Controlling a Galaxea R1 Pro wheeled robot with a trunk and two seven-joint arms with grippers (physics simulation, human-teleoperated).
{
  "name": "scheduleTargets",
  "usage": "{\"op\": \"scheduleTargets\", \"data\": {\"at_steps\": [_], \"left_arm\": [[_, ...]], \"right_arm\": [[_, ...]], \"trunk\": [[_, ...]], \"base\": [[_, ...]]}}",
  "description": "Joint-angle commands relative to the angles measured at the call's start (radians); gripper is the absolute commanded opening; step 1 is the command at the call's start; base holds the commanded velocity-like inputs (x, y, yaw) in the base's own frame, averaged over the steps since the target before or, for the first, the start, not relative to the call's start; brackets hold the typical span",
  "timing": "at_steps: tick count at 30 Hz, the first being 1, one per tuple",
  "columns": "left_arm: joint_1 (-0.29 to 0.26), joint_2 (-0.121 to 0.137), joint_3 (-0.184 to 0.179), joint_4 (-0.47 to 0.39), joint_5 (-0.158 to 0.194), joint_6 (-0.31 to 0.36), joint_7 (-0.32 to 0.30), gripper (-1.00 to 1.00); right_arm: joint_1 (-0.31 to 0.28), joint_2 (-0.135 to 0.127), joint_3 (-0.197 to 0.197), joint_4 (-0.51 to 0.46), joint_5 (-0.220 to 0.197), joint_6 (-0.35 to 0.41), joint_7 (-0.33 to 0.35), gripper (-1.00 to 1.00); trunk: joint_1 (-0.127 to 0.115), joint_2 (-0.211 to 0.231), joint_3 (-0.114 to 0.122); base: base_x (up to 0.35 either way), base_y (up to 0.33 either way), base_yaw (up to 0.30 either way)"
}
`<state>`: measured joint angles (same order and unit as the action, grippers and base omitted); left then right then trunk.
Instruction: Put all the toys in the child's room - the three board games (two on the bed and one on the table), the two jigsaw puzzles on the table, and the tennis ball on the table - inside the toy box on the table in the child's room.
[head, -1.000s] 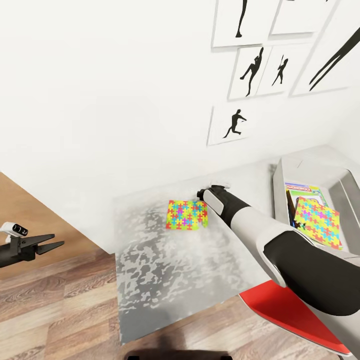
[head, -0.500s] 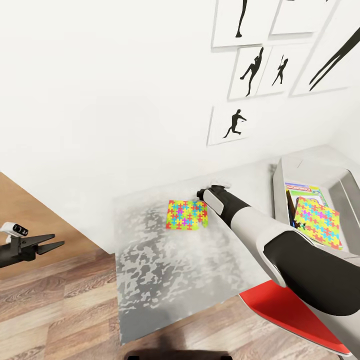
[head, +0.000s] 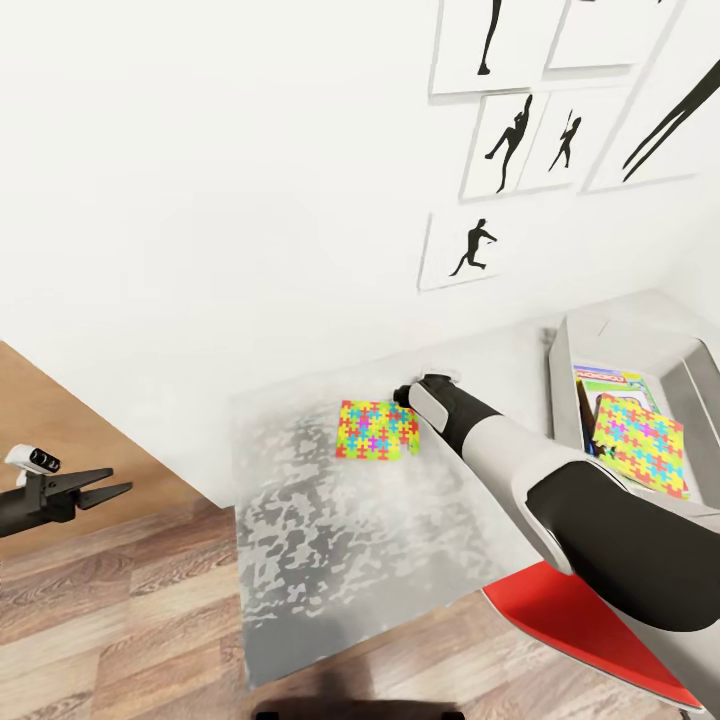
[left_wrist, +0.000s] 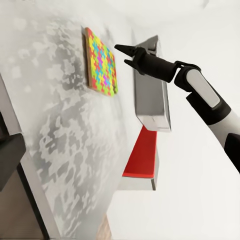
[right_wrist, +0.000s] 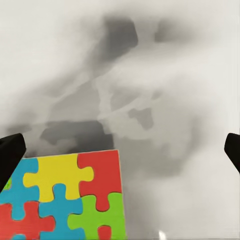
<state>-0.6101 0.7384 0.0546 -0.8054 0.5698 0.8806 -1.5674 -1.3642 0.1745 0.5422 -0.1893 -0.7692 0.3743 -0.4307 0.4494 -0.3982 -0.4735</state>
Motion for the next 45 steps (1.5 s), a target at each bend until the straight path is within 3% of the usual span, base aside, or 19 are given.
{"op": "scheduleTargets", "data": {"at_steps": [1, 17, 27, 45], "left_arm": [[0.0, 0.0, -0.001, 0.0, 0.001, 0.011, -0.003, 1.0], [0.0, -0.001, -0.001, 0.0, 0.001, 0.011, -0.003, 1.0], [0.0, -0.001, -0.001, 0.0, 0.001, 0.011, -0.003, 1.0], [0.0, 0.0, -0.001, 0.0, 0.001, 0.011, -0.003, 1.0]], "right_arm": [[-0.001, 0.0, 0.007, 0.0, -0.005, 0.005, -0.005, 1.0], [-0.001, 0.0, 0.007, 0.001, -0.005, 0.002, -0.005, 1.0], [-0.001, 0.0, 0.008, 0.024, -0.004, -0.105, -0.006, 1.0], [-0.001, 0.0, 0.008, 0.037, -0.002, -0.119, -0.006, 1.0]], "trunk": [[0.001, -0.002, -0.002], [0.001, -0.002, -0.002], [0.001, -0.002, -0.002], [0.001, -0.002, -0.002]], "base": [[0.0, 0.172, 0.0], [0.0, 0.024, 0.0], [0.0, 0.0, 0.0], [0.0, 0.024, 0.0]]}}
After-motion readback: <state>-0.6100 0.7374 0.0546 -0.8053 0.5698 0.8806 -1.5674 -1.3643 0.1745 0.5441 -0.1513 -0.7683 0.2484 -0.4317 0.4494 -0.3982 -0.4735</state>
